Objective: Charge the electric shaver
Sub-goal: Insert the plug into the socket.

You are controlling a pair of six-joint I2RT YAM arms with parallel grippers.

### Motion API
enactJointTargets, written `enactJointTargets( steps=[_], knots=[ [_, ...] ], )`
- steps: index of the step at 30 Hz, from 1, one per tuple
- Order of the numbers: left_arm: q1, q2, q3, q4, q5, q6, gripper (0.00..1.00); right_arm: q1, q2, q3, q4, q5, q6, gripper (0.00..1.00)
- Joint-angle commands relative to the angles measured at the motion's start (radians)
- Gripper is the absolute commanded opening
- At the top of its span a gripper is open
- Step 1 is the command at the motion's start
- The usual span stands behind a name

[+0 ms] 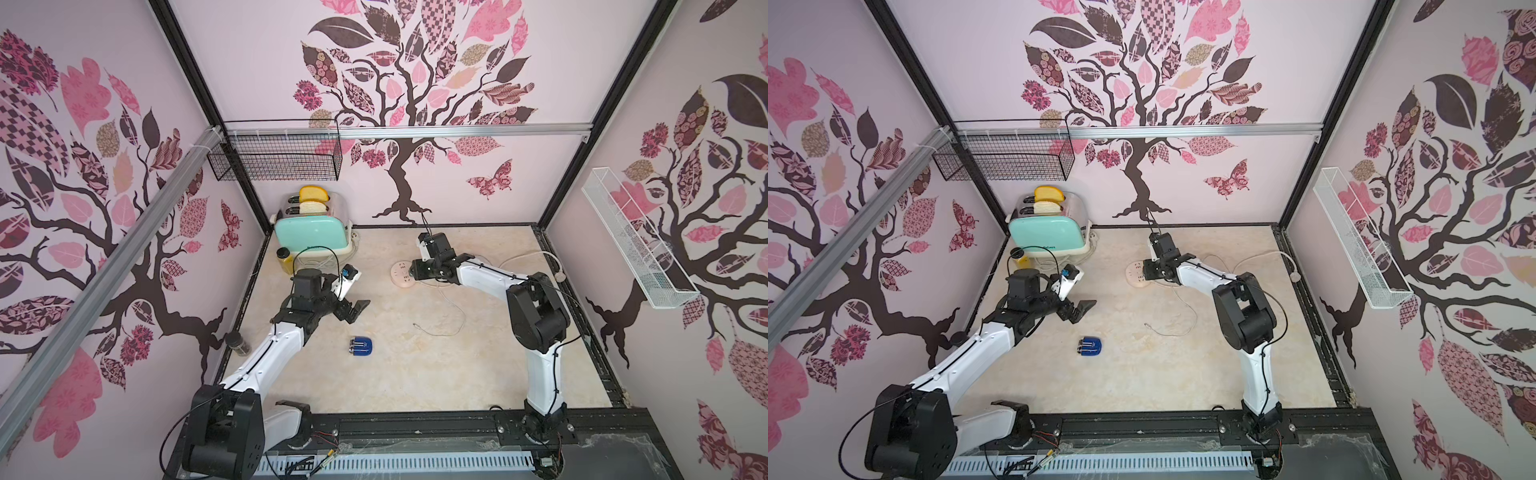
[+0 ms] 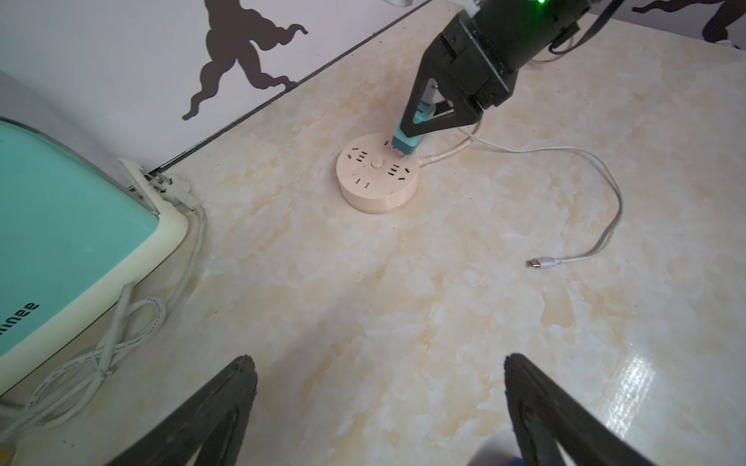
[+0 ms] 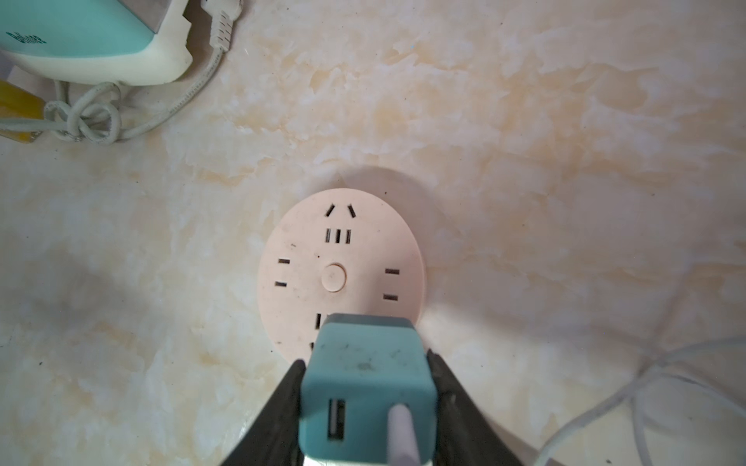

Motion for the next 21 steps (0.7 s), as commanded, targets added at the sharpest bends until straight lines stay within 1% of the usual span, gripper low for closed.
enactJointTargets(
  steps=[1, 6, 11, 14, 21],
  knots=[
    [0.017, -0.01, -0.015, 0.069, -0.043, -0.052, 0.98, 0.026, 0.021, 0.042, -0.004, 0.031, -0.052, 0.0],
    [0.028, -0.003, -0.027, 0.089, -0.052, -0.066, 0.98, 0.057, 0.044, 0.057, -0.011, 0.043, -0.078, 0.0],
    [0.035, 0.0, -0.028, 0.092, -0.054, -0.07, 0.98, 0.073, 0.024, 0.032, -0.012, 0.061, -0.086, 0.0],
    [0.037, 0.001, -0.031, 0.093, -0.051, -0.07, 0.98, 0.076, 0.026, 0.02, -0.005, 0.068, -0.091, 0.0],
    [0.046, -0.003, -0.033, 0.09, -0.048, -0.066, 0.98, 0.076, 0.052, 0.053, -0.018, 0.119, -0.113, 0.0]
  ],
)
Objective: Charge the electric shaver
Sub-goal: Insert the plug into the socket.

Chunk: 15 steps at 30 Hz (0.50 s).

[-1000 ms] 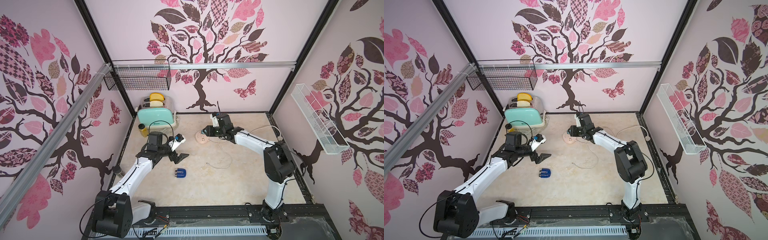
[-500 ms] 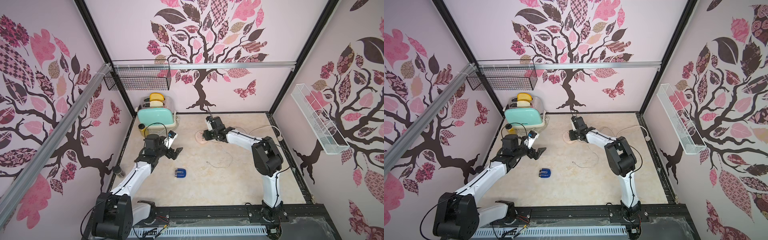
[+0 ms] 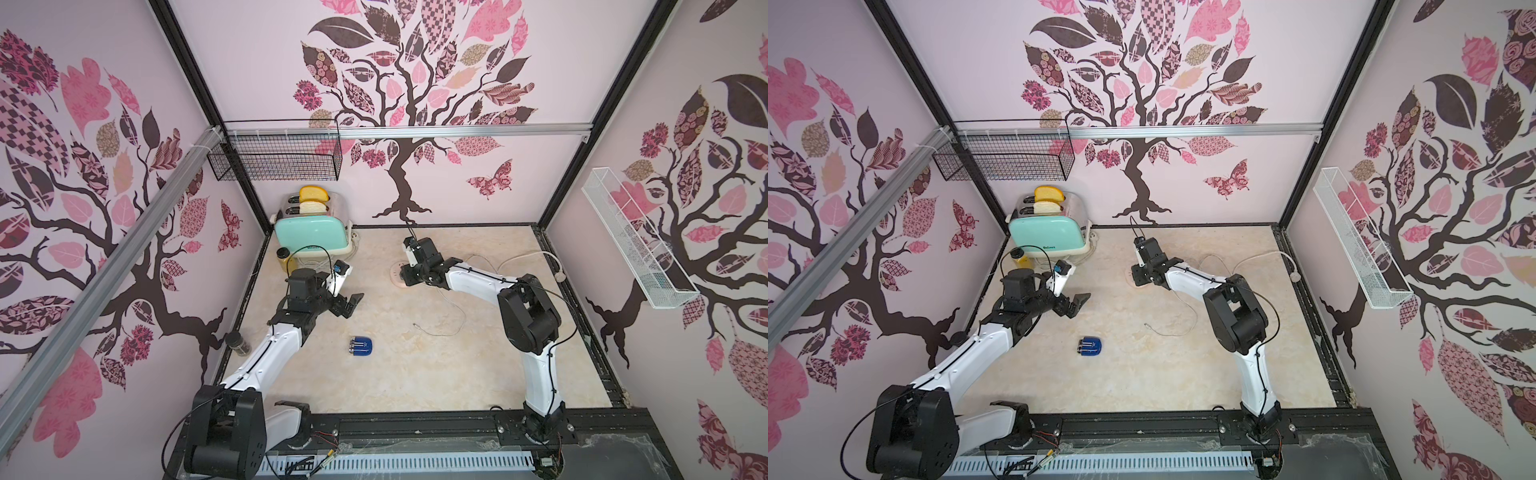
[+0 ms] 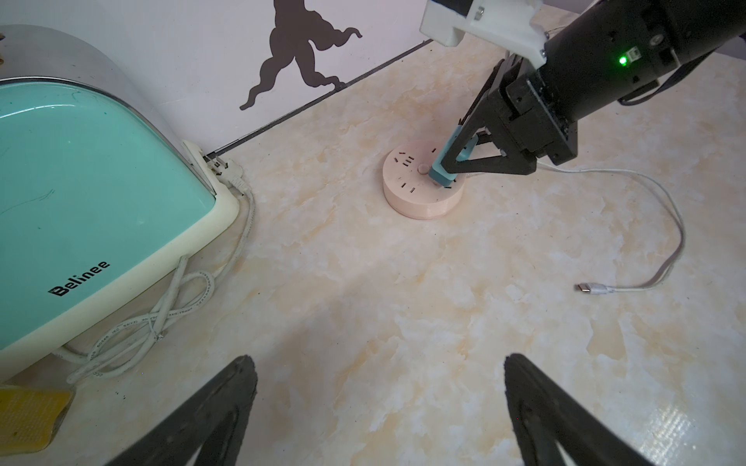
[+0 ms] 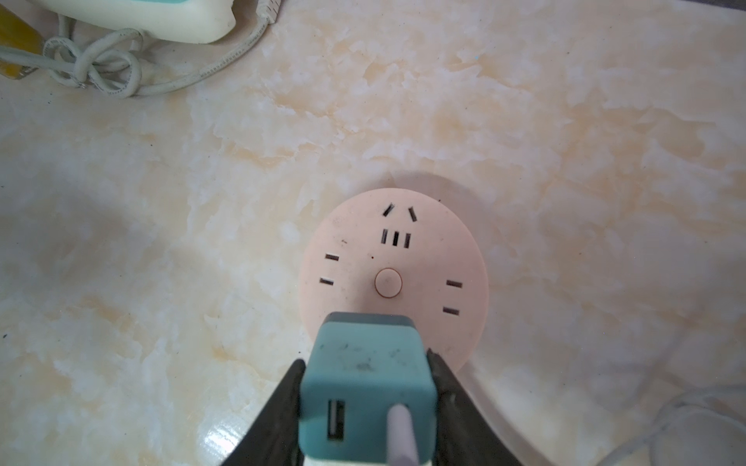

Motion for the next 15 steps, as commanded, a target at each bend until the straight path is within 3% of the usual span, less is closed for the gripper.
enactJointTargets(
  steps=[1, 15],
  knots=[
    [0.009, -0.001, -0.015, 0.025, 0.0, -0.01, 0.98, 0.004, 0.024, 0.033, -0.03, 0.044, -0.032, 0.0],
    [0.012, 0.012, -0.011, 0.031, 0.018, -0.015, 0.98, 0.0, -0.019, 0.001, 0.026, 0.033, -0.033, 0.0]
  ],
)
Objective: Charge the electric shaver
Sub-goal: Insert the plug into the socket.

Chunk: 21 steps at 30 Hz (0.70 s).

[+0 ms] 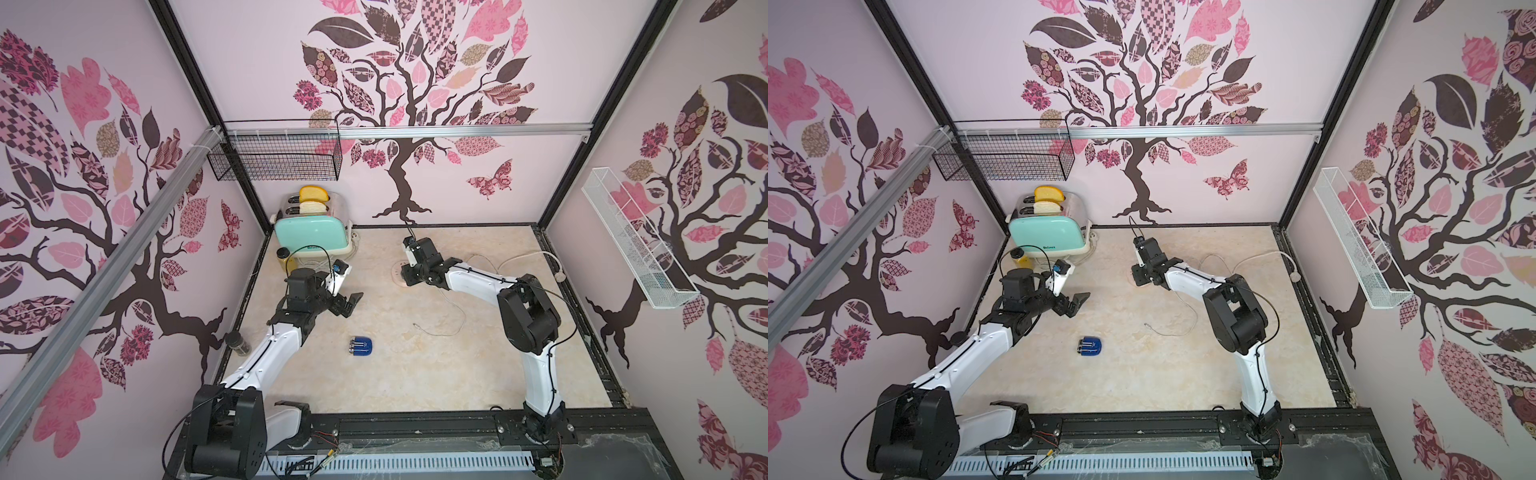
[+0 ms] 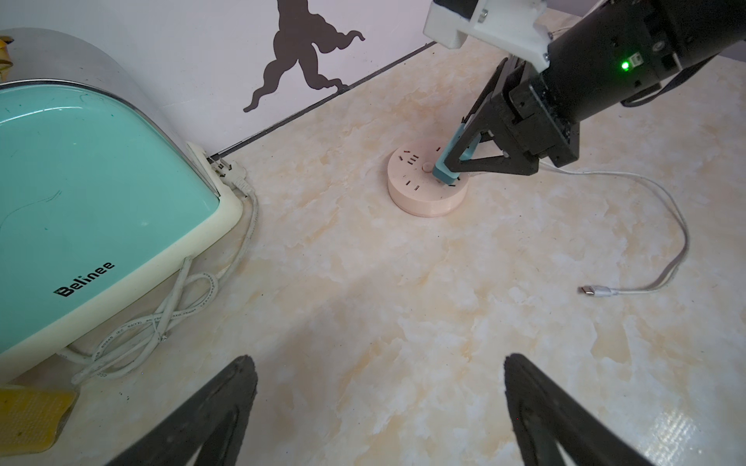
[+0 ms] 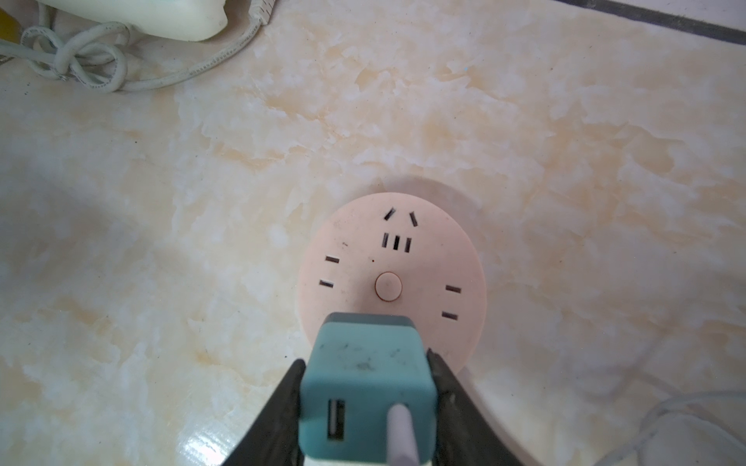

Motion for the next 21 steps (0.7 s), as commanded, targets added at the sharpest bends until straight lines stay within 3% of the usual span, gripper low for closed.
enactJointTargets(
  steps=[1, 21],
  knots=[
    [0.006, 0.008, -0.011, 0.021, 0.012, -0.014, 0.98, -0.002, -0.023, -0.002, 0.024, 0.009, -0.003, 0.0],
    [0.008, 0.017, -0.011, 0.021, 0.02, -0.016, 0.98, -0.009, 0.02, -0.01, 0.007, 0.006, 0.0, 0.0]
  ],
)
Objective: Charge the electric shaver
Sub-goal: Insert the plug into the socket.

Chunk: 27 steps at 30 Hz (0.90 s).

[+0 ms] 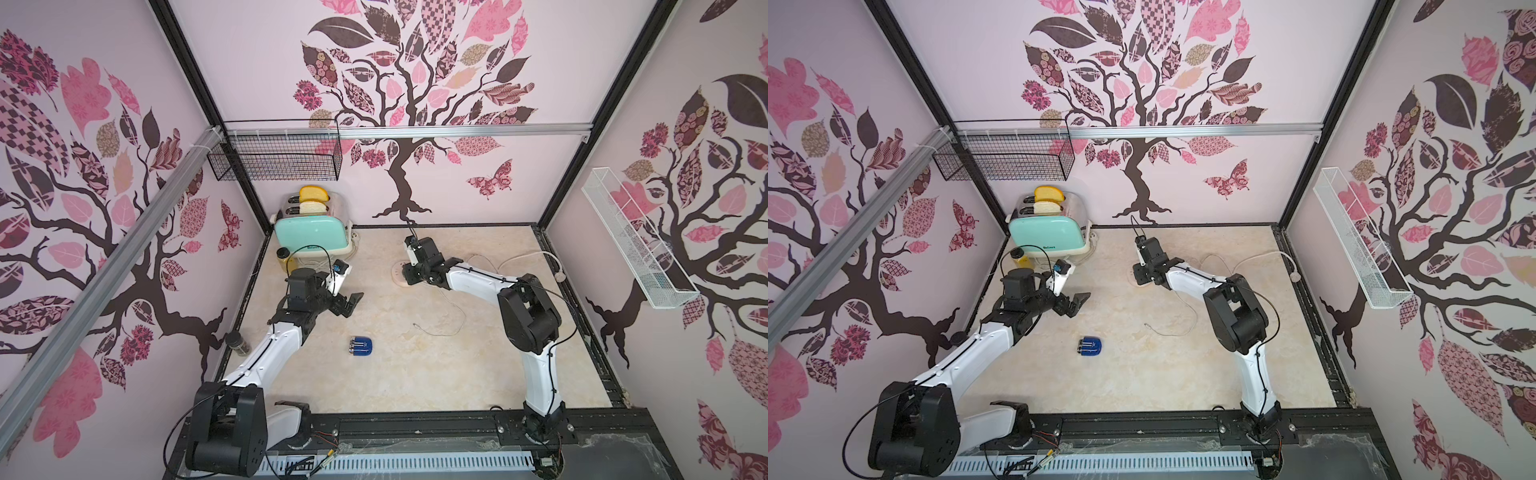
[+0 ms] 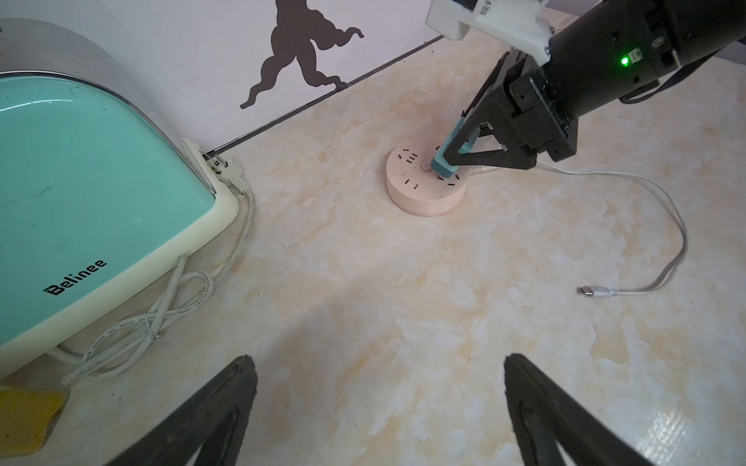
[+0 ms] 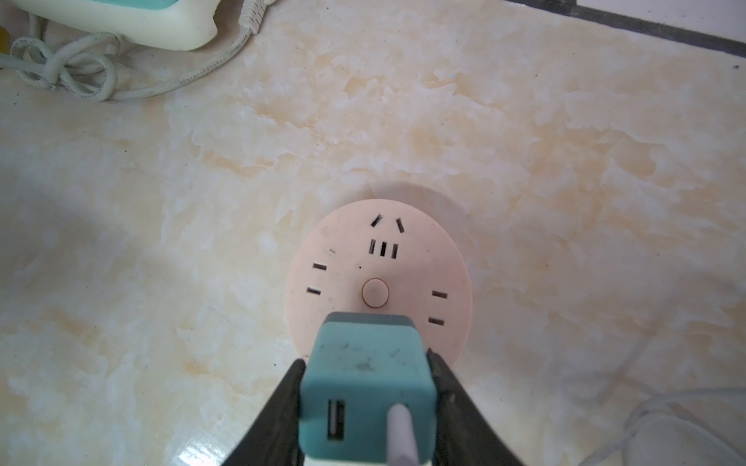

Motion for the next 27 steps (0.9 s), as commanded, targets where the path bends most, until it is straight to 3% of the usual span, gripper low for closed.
enactJointTargets(
  steps=[1, 15, 27],
  knots=[
    [0.006, 0.005, -0.011, 0.015, 0.015, -0.008, 0.98, -0.005, 0.025, -0.003, -0.007, -0.004, -0.001, 0.0],
    [0.008, 0.025, -0.005, 0.017, 0.022, -0.009, 0.98, -0.007, 0.05, -0.024, -0.012, -0.011, -0.012, 0.0],
    [0.009, 0.029, -0.002, 0.021, 0.027, -0.012, 0.98, -0.016, -0.051, -0.089, 0.006, 0.03, -0.017, 0.0]
  ],
)
